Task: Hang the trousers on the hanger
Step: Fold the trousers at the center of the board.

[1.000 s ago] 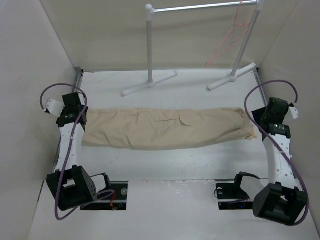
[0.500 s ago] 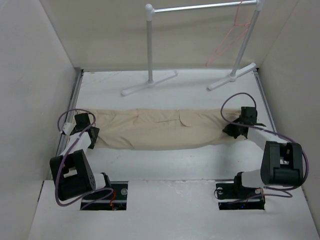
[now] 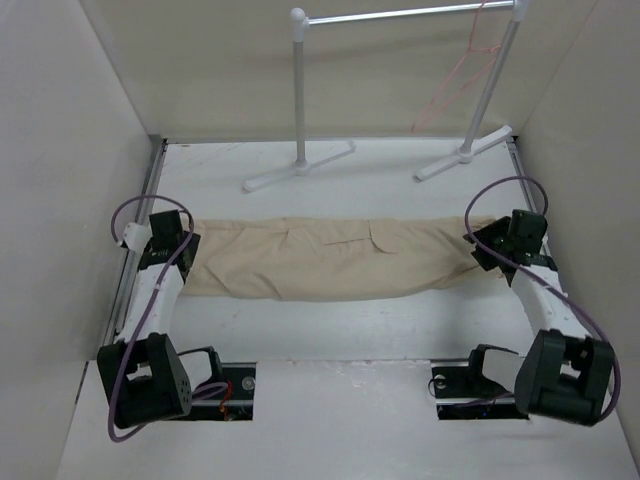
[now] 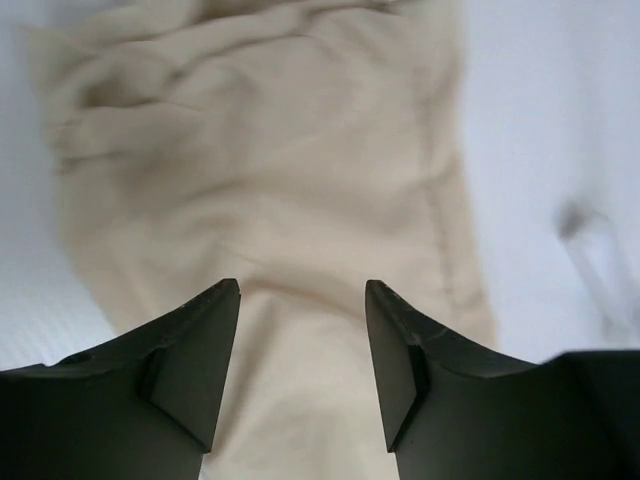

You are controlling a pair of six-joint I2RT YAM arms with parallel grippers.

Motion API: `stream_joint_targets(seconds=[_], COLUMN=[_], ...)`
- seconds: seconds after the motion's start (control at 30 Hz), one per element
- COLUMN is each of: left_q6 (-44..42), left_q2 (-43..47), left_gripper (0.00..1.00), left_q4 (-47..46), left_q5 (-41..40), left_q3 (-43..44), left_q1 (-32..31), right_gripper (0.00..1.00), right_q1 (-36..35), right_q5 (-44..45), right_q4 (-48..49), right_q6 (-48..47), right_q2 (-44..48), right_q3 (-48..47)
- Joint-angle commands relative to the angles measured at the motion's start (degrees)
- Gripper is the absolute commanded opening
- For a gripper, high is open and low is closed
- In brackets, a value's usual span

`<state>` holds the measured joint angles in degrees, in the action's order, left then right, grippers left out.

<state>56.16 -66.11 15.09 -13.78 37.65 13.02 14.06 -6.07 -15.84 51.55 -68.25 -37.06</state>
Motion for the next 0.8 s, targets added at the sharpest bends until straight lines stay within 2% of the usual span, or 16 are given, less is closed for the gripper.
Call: stream_joint_targets(seconds=[0.0,0.07,0.23,0.33,0.43,0.6,0.7,0.77], left_q6=[0.4,0.4,1.4,1.5,1.3,1.1,1.0,1.0], left_q2=[2.9,2.9,-0.2,-1.9,-3.0,-2.2,-0.8,0.6], left_gripper=[0.50,0.45,0.36,0.36,0.36,0.38,0.38,0.38], left_q4=[2.1,1.9,0.2,-2.2,-3.5,-4.5,-4.6,-4.5], left_q5=[-2.0,-2.1,-2.8,-3.2,-3.0,-1.7,-0.4,0.2], left_q3=[5.9,6.8,7.0,6.7,6.6,4.1,2.3,1.2], left_q1=[-5.2,-10.7,-29.4,-39.0,-45.3,-47.5,-46.6,-45.9], right_gripper=[0.56,0.61,0.76,0.84,0.91,0.92,0.89,0.84], right_q1=[-1.3,-0.4,8.8,12.1,15.1,16.3,16.0,15.1], right_q5=[-1.2,-0.5,3.6,6.1,6.6,4.1,2.9,1.9], right_q4=[-3.8,-5.6,-9.7,-9.8,-7.5,-1.7,2.9,5.4], right_q6=[-2.2,-1.4,0.7,0.6,-0.4,-1.5,-0.4,1.4], right_q2=[6.9,11.5,18.8,17.7,12.5,0.0,-6.4,-9.7], right_q3=[-2.2,-0.6,3.2,4.1,4.0,1.5,1.0,0.9])
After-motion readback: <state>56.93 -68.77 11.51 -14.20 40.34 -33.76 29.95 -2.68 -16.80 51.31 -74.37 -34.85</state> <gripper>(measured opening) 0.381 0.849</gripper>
